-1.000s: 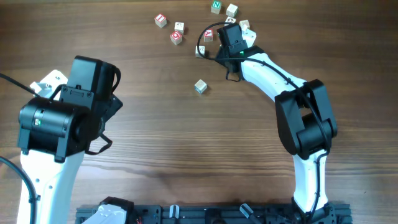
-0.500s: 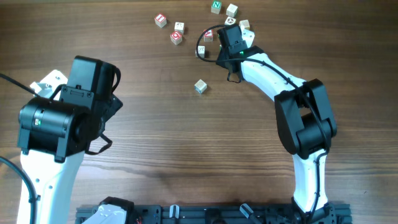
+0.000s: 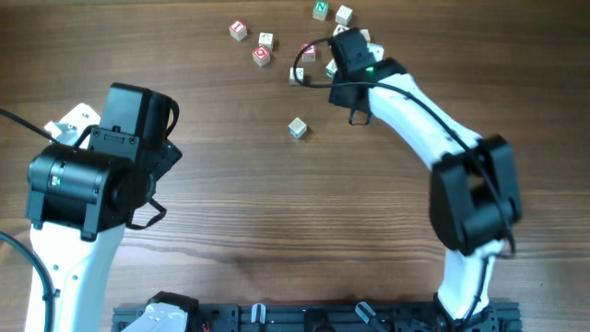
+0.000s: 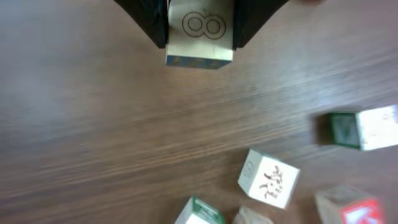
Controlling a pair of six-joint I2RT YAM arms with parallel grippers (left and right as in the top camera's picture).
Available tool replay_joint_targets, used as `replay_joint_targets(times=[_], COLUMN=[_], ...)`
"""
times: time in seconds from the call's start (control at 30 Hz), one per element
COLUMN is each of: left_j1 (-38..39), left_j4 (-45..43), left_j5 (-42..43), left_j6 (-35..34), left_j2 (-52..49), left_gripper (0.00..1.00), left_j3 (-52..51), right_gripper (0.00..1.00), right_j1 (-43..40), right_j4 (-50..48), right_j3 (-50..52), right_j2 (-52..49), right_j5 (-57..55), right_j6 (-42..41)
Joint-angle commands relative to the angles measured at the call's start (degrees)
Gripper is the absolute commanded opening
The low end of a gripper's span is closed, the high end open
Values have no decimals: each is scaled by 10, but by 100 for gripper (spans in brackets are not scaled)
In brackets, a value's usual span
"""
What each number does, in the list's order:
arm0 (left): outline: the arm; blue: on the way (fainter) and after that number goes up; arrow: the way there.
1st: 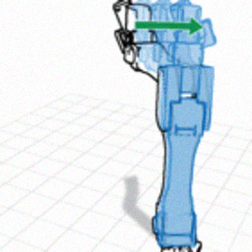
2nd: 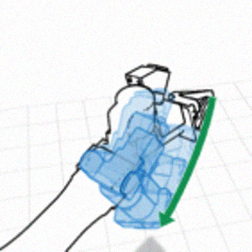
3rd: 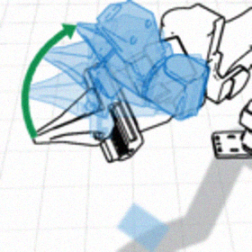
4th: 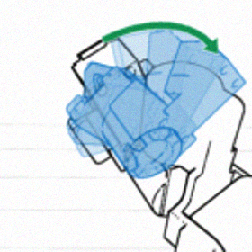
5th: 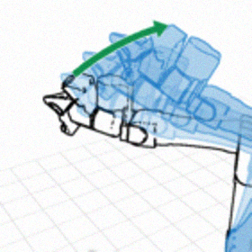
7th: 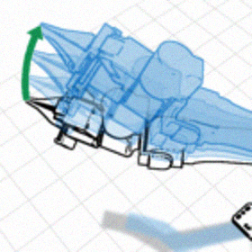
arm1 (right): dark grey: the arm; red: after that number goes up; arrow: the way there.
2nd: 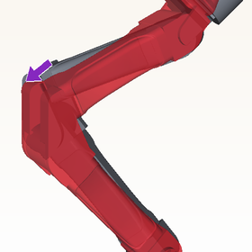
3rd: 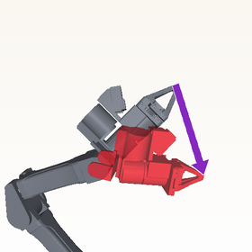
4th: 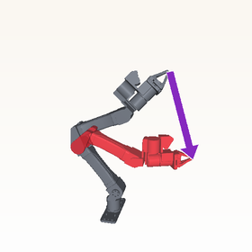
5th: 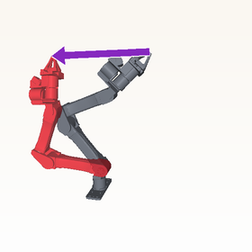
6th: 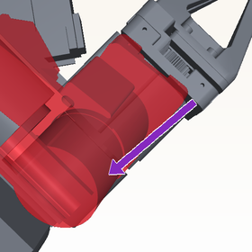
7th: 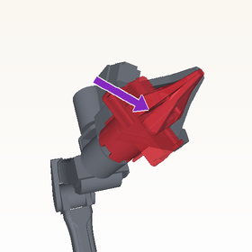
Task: Form a circle
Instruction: 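Carry the block down-left beside the placed pretzel block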
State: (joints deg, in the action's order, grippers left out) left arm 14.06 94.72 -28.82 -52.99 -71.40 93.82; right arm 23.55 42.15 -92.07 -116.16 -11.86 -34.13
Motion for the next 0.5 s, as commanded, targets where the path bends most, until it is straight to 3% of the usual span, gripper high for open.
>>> replay_joint_targets(times=[0.0, 0.13, 0.27, 0.37, 0.47], left_j1=[-5, -5, -5, -5, -5], left_j4=[0, 0, 0, 0, 0], left_j5=[-2, -2, -2, -2, -2], left_j6=[1, 1, 1, 1, 1], left_j2=[3, 4, 3, 3, 3], left_gripper=[100, 100, 100, 100, 100], left_j3=[2, 2, 2, 2, 2], right_gripper=[25, 19, 20, 21, 27], right_j1=[1, 1, 6, 20, 48], right_j4=[49, 122, 178, 165, 86], right_j3=[-6, -4, 0, 17, 81], right_j2=[60, 65, 65, 65, 64], right_j5=[30, 96, 108, 110, 109], right_j6=[30, 38, 40, 34, 0])
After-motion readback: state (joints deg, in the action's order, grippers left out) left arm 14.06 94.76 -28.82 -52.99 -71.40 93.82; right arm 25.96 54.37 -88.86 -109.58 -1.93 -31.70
